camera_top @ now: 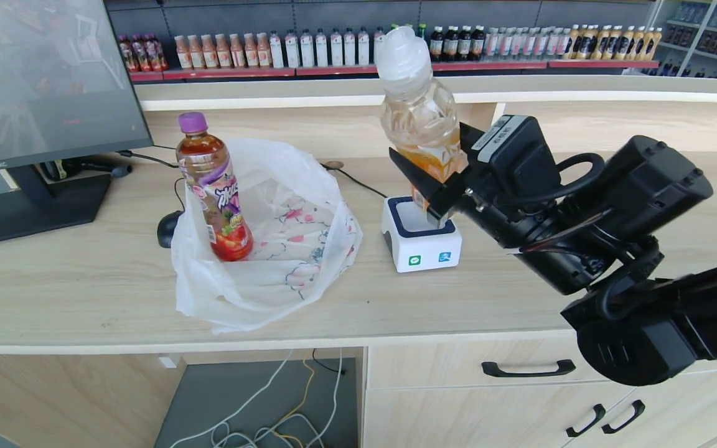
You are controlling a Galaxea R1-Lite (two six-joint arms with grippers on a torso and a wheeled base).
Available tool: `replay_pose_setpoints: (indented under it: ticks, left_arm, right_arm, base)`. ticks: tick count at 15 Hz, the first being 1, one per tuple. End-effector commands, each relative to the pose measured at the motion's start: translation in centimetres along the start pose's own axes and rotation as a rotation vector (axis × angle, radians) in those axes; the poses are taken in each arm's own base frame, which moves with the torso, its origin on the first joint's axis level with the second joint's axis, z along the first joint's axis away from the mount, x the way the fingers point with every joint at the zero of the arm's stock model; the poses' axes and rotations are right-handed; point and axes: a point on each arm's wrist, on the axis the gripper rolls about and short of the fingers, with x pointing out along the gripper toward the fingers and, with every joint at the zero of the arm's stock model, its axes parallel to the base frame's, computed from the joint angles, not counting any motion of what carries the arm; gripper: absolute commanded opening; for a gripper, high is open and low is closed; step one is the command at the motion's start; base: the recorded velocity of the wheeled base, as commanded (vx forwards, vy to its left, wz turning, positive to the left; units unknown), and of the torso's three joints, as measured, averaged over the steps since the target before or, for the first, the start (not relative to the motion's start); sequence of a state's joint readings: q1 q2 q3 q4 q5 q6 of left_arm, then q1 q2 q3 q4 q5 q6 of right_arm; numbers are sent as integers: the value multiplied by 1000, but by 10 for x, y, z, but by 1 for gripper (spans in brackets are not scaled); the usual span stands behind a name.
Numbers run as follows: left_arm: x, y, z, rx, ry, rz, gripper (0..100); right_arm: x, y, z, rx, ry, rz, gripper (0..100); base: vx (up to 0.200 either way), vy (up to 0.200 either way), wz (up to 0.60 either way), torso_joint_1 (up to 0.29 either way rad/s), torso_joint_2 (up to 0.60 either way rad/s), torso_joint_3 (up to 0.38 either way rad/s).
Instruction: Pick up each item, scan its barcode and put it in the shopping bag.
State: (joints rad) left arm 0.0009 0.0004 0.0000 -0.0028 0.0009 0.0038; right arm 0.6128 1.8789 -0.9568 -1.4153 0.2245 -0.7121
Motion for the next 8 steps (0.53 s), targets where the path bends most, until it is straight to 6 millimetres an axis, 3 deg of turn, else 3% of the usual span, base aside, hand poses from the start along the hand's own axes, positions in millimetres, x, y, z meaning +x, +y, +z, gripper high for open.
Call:
replay_pose_setpoints:
  ticks: [1, 6, 8]
  left_arm:
    - [0, 0, 0, 1, -1, 1, 100]
    - [0, 0, 0, 1, -1, 1, 100]
    - [0, 0, 0, -1, -1, 1, 100]
  right_arm:
    - [-1, -1, -12, -32, 0, 31, 0]
    - [-2, 2, -18, -120, -94, 151, 0]
    - [-5, -2, -32, -172, -104, 191, 0]
  base:
    - [0, 0, 0, 0, 0, 0]
    - [0, 0, 0, 0, 0, 0]
    - [0, 0, 0, 0, 0, 0]
